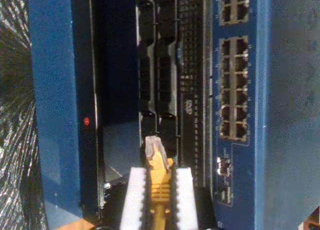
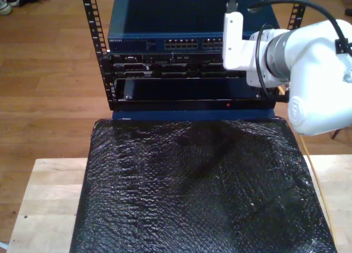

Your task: Grab the cable and plug it in

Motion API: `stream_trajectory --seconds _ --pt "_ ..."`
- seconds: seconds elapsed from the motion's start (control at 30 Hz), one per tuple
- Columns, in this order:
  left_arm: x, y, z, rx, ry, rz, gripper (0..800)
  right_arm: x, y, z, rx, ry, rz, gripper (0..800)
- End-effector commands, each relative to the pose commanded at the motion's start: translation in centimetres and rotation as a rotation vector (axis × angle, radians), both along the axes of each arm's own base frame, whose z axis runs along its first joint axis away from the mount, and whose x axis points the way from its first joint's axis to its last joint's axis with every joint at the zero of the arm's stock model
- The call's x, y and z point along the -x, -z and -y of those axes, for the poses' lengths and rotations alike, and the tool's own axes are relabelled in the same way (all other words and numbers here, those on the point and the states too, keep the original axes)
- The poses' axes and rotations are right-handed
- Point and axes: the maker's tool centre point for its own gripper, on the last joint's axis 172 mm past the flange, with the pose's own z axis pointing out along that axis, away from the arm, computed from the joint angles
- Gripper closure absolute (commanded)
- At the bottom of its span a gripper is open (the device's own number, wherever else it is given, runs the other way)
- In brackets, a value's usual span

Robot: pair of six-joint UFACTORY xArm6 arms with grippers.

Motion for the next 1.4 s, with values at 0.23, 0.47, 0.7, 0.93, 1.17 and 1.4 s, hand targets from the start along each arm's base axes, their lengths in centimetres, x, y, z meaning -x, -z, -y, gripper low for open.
stream_trajectory --seconds 0.23,0.47,0.7,0.93,1.17,1.4 --pt "0.0 0.0 0.0 0.000 0.000 0.000 0 -0.9 -1.9 -1.4 0.034 -0.071 0.160 800" --pt "0.0 0.0 0.0 0.000 0.000 0.000 0 1.9 2.1 -3.1 0.074 -0.141 0.127 800" --pt "0.0 0.0 0.0 0.000 0.000 0.000 0 5.0 0.6 -4.6 0.044 -0.198 0.239 800" --pt "0.0 0.0 0.0 0.000 0.000 0.000 0 5.5 0.9 -4.4 0.046 -0.204 0.250 800" --pt "0.0 0.0 0.0 0.000 0.000 0.000 0 5.5 0.1 -4.7 0.042 -0.218 0.292 800" --pt "0.0 0.0 0.0 0.000 0.000 0.000 0 6.0 1.3 -4.6 0.057 -0.231 0.285 800"
